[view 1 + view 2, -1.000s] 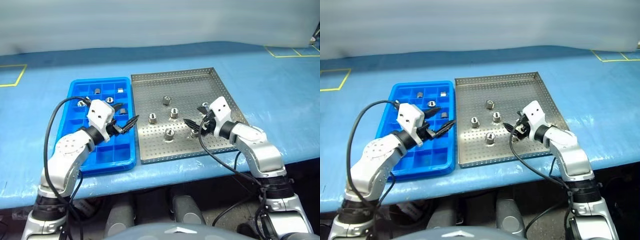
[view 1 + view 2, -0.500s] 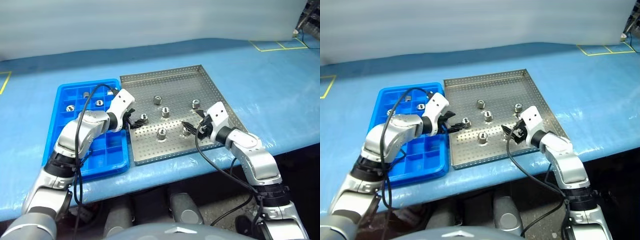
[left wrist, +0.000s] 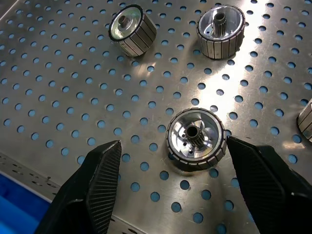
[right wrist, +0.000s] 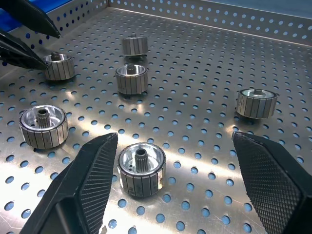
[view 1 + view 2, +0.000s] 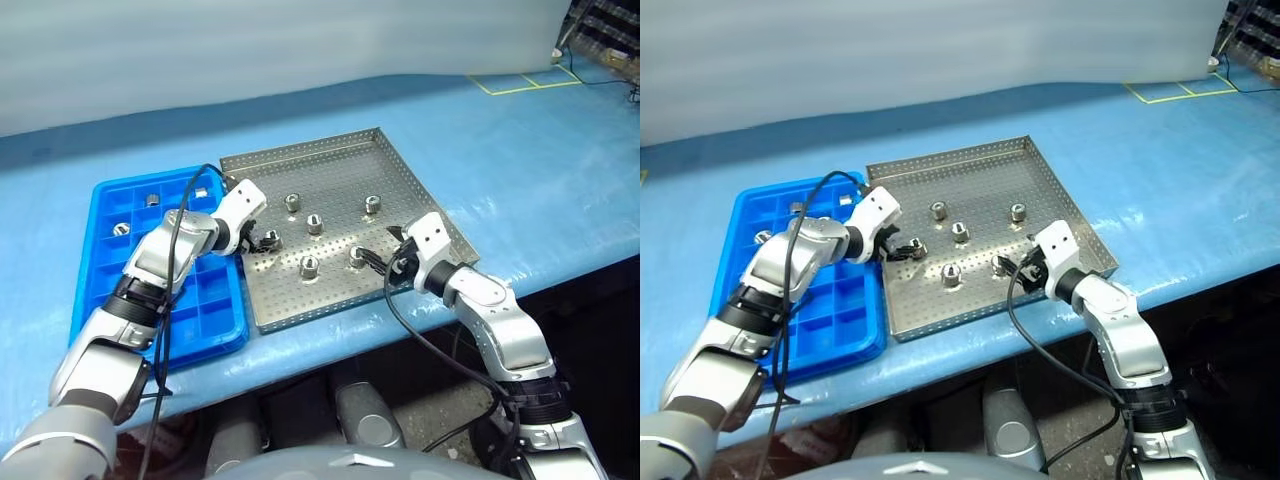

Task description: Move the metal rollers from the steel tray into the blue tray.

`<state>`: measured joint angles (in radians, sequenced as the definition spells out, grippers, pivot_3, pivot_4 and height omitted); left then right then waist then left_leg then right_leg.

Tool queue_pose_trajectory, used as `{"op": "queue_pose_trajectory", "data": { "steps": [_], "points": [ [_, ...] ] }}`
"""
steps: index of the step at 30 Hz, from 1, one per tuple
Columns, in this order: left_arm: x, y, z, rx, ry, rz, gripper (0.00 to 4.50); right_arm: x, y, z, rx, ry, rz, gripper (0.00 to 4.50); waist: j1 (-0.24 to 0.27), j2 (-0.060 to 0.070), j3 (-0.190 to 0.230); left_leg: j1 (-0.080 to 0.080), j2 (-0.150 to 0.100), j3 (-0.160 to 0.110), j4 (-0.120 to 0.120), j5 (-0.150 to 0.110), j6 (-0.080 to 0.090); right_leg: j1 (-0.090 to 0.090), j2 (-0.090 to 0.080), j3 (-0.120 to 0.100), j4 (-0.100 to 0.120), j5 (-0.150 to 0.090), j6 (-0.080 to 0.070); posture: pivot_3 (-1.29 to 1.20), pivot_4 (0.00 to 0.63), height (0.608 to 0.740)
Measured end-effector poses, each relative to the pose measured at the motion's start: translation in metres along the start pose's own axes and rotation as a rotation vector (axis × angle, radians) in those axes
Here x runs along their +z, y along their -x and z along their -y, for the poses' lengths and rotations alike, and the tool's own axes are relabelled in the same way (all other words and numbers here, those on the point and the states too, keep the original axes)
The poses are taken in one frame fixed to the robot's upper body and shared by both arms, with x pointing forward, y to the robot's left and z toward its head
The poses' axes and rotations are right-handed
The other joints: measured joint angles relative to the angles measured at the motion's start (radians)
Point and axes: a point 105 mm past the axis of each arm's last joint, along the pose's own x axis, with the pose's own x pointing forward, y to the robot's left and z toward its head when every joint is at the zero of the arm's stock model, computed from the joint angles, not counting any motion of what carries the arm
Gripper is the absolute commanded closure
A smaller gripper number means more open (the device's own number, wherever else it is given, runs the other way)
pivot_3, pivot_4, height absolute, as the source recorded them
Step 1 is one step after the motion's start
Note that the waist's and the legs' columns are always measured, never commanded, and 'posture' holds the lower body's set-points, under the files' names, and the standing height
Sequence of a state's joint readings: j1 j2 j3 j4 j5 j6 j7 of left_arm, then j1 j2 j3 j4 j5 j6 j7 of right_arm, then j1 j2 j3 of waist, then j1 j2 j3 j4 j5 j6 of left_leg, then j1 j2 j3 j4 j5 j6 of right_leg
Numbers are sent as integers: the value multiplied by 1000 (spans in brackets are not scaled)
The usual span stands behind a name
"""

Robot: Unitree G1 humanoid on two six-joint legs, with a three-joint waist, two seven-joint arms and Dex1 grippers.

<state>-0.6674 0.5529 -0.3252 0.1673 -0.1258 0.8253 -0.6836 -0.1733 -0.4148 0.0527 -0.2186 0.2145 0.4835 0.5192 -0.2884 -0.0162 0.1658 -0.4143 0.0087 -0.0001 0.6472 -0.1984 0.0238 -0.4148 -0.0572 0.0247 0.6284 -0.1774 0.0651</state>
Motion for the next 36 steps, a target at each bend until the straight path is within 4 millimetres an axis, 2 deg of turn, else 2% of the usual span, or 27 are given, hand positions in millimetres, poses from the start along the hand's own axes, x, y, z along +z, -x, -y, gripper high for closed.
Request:
{"op": "queue_pose_trajectory", "data": {
  "steps": [7,12,15,18,20,23,28,31,36],
  "points": [
    [-4,-5,2,-15,-46,-51,750,9,-4,-2,1,2,31,529,-16,1,0,2,0,-1,-1,0,0,1,-2,0,0,0,0,-334,150,740],
    [-11,-12,10,-61,-64,-85,750,16,-7,0,-14,16,58,529,-27,1,0,1,0,-1,-4,0,0,-1,-1,0,0,-1,0,-333,150,740],
    [-11,-12,12,-76,-67,-86,1334,17,-8,0,-18,9,64,483,-26,1,0,1,0,-1,-6,0,0,-1,-1,0,0,-2,0,-333,150,740],
    [-12,-12,15,-102,-65,-85,2277,18,-9,1,-24,9,69,483,-26,0,0,1,0,-1,-5,0,0,-1,-1,1,0,-2,0,-333,150,740],
    [-12,-12,14,-97,-64,-87,2277,18,-10,1,-26,7,69,483,-27,0,0,1,1,-1,-5,0,0,-1,-1,1,0,-2,1,-333,150,740],
    [-13,-11,14,-91,-68,-86,2768,18,-11,0,-27,8,69,483,-28,0,0,1,1,-1,-5,0,0,-1,-1,1,0,-2,1,-317,150,740],
    [-13,-7,14,-89,-75,-79,2793,20,-14,-3,-7,11,73,483,-30,0,0,1,0,-1,-8,0,0,-2,-1,1,0,-2,0,-317,150,740],
    [-9,-2,15,-113,13,-16,2793,22,-16,-12,67,3,77,483,-31,0,1,1,1,0,-9,0,0,-4,0,2,0,-3,0,-315,150,740],
    [22,32,15,-140,113,212,2793,28,-11,-47,296,-43,116,483,-15,-1,2,-1,0,-1,-12,0,0,-6,0,4,0,-3,6,-290,150,740]
  ]
}}
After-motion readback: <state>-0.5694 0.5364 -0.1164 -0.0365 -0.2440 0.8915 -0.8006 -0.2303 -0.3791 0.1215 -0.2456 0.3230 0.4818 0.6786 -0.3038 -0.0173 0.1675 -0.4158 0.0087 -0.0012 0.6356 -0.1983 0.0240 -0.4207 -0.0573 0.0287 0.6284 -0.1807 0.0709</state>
